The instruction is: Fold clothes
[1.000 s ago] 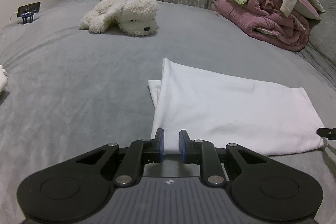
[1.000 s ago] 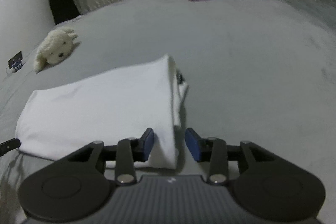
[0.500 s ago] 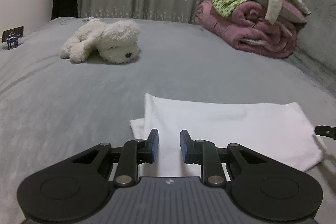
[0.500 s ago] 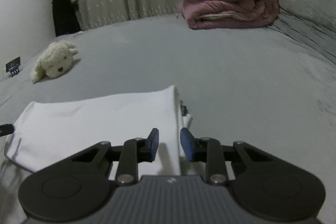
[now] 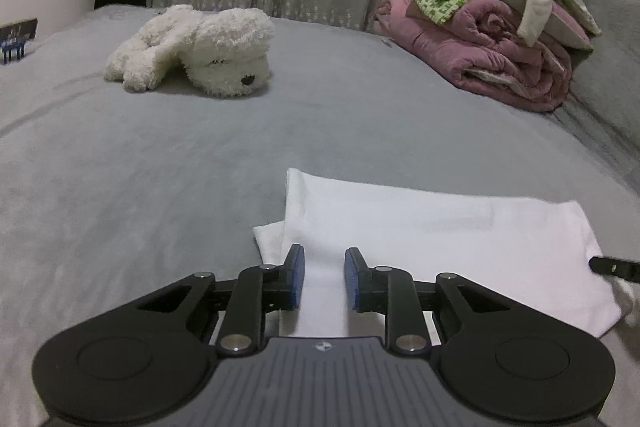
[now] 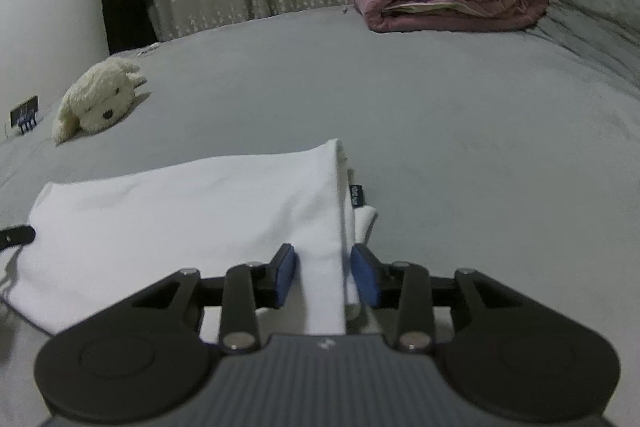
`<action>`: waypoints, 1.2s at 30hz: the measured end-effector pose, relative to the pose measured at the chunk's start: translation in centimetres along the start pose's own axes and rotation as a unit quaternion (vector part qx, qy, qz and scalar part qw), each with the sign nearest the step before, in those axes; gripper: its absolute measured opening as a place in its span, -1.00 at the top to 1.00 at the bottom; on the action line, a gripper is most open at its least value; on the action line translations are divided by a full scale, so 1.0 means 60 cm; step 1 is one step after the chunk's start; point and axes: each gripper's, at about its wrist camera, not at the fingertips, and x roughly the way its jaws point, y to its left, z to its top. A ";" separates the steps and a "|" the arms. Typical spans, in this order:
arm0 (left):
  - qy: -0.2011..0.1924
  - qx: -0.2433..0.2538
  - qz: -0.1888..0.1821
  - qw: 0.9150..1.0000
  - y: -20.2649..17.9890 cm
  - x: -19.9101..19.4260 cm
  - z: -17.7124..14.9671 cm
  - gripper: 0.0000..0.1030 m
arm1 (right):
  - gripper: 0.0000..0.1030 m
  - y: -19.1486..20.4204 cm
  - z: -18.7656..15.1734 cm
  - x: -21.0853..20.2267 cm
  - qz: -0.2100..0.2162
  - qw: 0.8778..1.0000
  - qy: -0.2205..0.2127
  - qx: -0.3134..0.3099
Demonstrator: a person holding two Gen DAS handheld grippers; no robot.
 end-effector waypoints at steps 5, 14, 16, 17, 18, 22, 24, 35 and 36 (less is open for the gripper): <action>-0.002 -0.027 -0.008 1.000 0.008 -0.005 0.004 0.56 | 0.37 -0.004 0.002 -0.005 -0.002 1.000 -0.002 0.004; 0.012 -0.051 -0.007 0.999 0.014 -0.007 0.002 0.57 | 0.46 -0.005 -0.001 -0.005 -0.011 1.000 -0.011 -0.002; 0.015 -0.066 -0.011 0.998 0.022 -0.008 0.006 0.58 | 0.46 -0.006 0.008 -0.012 -0.014 1.000 -0.013 -0.003; 0.016 -0.072 -0.013 0.997 0.025 -0.008 0.007 0.59 | 0.48 -0.009 0.010 -0.016 -0.017 1.000 -0.018 0.001; 0.015 -0.075 -0.013 0.997 0.026 -0.010 0.008 0.59 | 0.48 -0.014 0.012 -0.018 -0.020 1.000 -0.021 0.007; 0.011 -0.053 -0.003 0.999 0.015 -0.012 0.008 0.59 | 0.49 -0.019 0.011 -0.013 -0.022 1.000 -0.012 0.016; 0.013 -0.061 -0.006 0.998 0.019 -0.012 0.009 0.59 | 0.49 -0.012 0.008 -0.011 -0.032 0.999 -0.011 -0.001; 0.022 -0.061 -0.006 0.998 0.018 -0.009 0.009 0.59 | 0.39 -0.005 0.011 -0.019 -0.053 0.998 -0.011 -0.023; 0.024 -0.067 -0.010 0.997 0.023 -0.009 0.010 0.59 | 0.36 -0.003 0.013 -0.024 -0.060 0.998 -0.014 -0.030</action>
